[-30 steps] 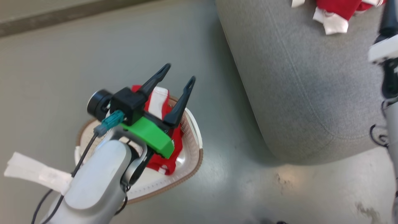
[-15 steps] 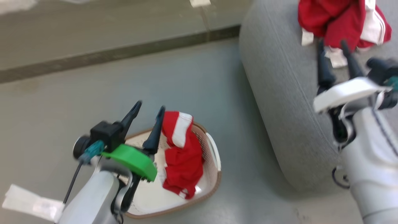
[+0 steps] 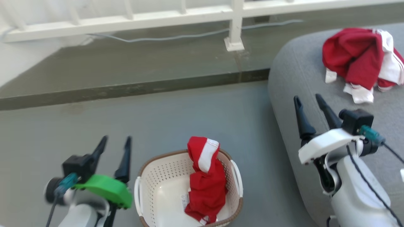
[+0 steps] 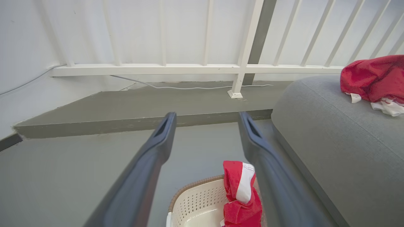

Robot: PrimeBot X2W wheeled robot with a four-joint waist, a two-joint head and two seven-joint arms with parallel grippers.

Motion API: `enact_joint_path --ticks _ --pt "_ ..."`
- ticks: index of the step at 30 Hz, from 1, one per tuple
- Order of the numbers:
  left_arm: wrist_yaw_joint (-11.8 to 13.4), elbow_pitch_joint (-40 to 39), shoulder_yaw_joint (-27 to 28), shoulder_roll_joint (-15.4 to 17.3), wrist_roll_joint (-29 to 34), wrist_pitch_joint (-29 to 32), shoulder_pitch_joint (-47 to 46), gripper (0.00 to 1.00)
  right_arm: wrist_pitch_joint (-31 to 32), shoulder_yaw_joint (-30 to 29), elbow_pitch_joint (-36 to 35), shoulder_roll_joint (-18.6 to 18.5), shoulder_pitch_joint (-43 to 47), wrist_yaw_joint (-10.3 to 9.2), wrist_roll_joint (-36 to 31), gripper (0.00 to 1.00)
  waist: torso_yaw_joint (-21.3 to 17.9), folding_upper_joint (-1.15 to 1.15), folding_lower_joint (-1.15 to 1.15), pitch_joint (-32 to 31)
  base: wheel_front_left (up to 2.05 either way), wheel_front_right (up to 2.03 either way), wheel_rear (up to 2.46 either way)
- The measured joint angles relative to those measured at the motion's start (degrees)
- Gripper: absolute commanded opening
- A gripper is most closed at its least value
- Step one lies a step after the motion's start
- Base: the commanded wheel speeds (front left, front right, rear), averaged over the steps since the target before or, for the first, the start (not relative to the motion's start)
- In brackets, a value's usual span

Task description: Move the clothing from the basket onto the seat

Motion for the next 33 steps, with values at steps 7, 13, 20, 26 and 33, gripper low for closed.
enact_joint_path --ticks 7,13,20,26,33 --pt "1.0 -1.6 4.3 0.6 -0.4 0.0 5.4 1.0 0.0 1.2 -3.8 1.0 3.9 -1.31 -1.6 1.0 2.0 0.0 0.0 -2.4 0.0 0.0 0.0" --pt "1.5 -3.6 8.5 0.7 -0.4 0.0 9.2 1.0 0.0 1.1 -6.7 1.3 8.0 -2.5 -1.8 1.0 2.5 0.0 0.0 -3.2 0.0 0.0 0.0" --pt "1.5 -6.4 13.1 0.4 0.8 0.0 13.6 1.0 0.0 1.2 -8.8 1.6 12.9 -3.5 -1.3 1.0 1.9 0.0 0.0 -4.0 0.0 0.0 0.0" --pt "1.5 -8.8 15.3 -0.2 1.6 -0.2 16.3 1.0 0.0 1.2 -10.5 1.8 15.2 -4.12 -0.8 1.0 0.8 0.0 0.0 -4.3 0.0 0.0 0.0" --pt "1.5 -10.4 15.6 -0.9 2.4 -0.2 17.7 1.0 0.0 0.9 -12.8 1.9 16.3 -5.02 -0.7 1.0 0.2 0.0 0.0 -4.3 0.0 0.0 0.0"
